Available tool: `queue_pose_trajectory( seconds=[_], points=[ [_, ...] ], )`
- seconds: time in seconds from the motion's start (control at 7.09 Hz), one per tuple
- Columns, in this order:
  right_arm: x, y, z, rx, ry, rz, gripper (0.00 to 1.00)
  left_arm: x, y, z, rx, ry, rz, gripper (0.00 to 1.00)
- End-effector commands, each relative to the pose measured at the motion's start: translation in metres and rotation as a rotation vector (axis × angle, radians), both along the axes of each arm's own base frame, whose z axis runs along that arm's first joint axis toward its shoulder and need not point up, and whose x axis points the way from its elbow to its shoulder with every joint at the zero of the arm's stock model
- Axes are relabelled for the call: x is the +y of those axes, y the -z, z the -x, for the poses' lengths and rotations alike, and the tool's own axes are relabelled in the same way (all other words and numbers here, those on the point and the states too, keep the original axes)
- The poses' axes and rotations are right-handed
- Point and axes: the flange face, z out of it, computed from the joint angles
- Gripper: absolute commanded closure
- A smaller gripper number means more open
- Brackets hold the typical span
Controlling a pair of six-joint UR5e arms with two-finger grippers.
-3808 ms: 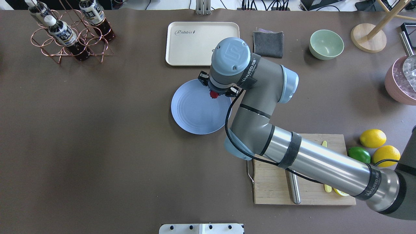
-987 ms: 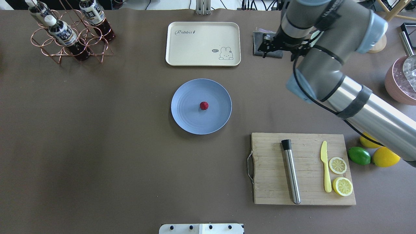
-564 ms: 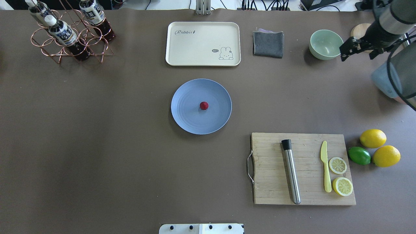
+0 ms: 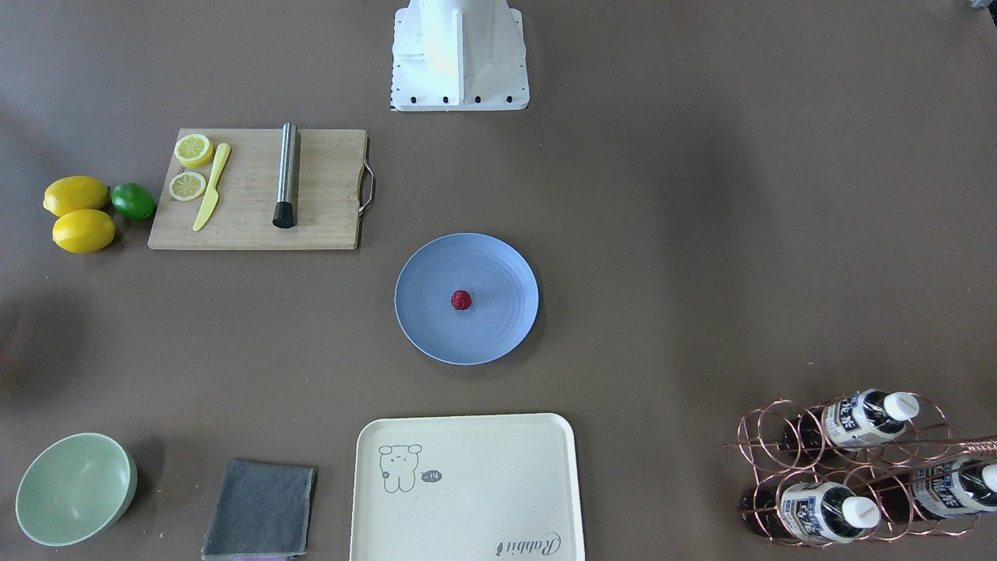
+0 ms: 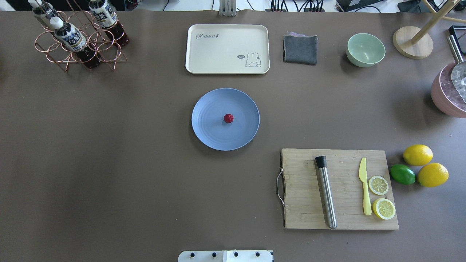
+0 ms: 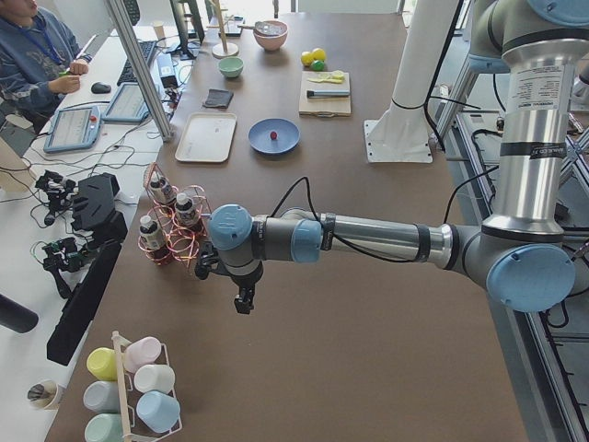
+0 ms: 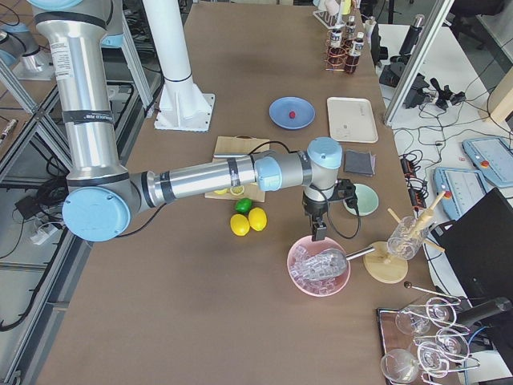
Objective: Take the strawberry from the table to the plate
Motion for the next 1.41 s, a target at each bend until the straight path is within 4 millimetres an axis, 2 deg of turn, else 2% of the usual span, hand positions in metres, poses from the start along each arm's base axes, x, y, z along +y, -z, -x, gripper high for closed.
queue_pose_trajectory(
  seconds=[0.0, 0.14, 0.56, 1.27],
  points=[
    [0.024, -0.036, -0.021, 0.01, -0.016, 0.057, 0.0, 0.0, 0.001, 0.0, -0.001, -0.002, -0.006, 0.02],
    [0.026, -0.06, -0.021, 0.014, -0.016, 0.103, 0.0, -0.001, 0.002, 0.0, -0.001, -0.004, -0.013, 0.02],
    [0.041, -0.084, -0.023, 0.019, -0.015, 0.149, 0.0, -0.001, -0.001, -0.001, -0.001, -0.002, -0.004, 0.02],
    [0.04, -0.08, -0.022, 0.016, -0.015, 0.142, 0.0, 0.004, -0.007, -0.001, -0.002, -0.005, 0.004, 0.02]
  ],
)
